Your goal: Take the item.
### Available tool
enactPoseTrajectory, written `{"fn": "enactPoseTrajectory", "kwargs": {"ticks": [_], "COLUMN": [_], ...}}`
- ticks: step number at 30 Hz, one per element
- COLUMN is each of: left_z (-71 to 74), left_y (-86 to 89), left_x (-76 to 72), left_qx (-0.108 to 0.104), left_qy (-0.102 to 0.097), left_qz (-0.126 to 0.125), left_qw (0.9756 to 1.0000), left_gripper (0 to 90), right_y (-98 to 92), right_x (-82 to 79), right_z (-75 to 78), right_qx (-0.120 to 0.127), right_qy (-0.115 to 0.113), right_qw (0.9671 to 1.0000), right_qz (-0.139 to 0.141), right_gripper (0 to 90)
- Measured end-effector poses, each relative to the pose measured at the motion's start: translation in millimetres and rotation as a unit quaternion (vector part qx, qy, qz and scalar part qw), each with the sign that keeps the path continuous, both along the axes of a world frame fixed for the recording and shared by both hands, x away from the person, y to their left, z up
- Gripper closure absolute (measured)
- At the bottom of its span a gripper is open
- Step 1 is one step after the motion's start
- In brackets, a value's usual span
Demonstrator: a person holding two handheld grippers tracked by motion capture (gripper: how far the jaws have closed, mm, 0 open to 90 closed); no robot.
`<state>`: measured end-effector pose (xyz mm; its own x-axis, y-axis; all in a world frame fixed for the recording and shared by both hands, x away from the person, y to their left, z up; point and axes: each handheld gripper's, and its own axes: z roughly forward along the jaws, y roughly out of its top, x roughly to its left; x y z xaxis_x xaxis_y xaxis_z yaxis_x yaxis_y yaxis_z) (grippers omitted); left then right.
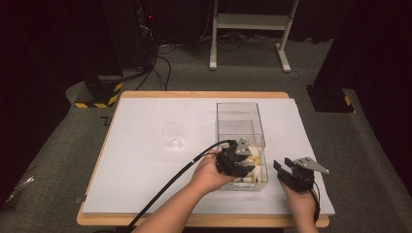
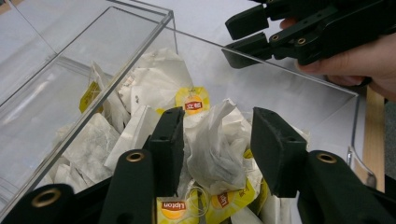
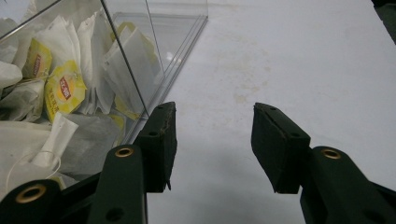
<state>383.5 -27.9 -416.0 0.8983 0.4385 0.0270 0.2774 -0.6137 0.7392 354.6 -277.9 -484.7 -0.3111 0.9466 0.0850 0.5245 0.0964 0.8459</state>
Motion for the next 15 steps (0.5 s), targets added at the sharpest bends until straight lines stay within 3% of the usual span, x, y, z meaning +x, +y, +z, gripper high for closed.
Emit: {"fn": "enactPoseTrajectory", "kwargs": {"ticks": [7,15], "left_z": [-4.4,-7.9], "left_y": [-2.7,-4.4], "left_x": [0.1,0.4], "left_qx": [0.018,0.028], "left_qy": [-0.005,0.003], "left_qz": [0.001,0.003], "left_qw": [0.9998,0.9996], "left_gripper": [64.4,77.8], "right_y": [-1.5,-1.4], "right_x": [-0.2,0.1], "right_z": [0.1,-0.3], "right_qx": [0.004,0.007], "right_qy": [-0.001,0.0], "right_qw": [1.0,1.0], "right_qz": [-0.001,0.0], "right_gripper": [51.0,51.1]}}
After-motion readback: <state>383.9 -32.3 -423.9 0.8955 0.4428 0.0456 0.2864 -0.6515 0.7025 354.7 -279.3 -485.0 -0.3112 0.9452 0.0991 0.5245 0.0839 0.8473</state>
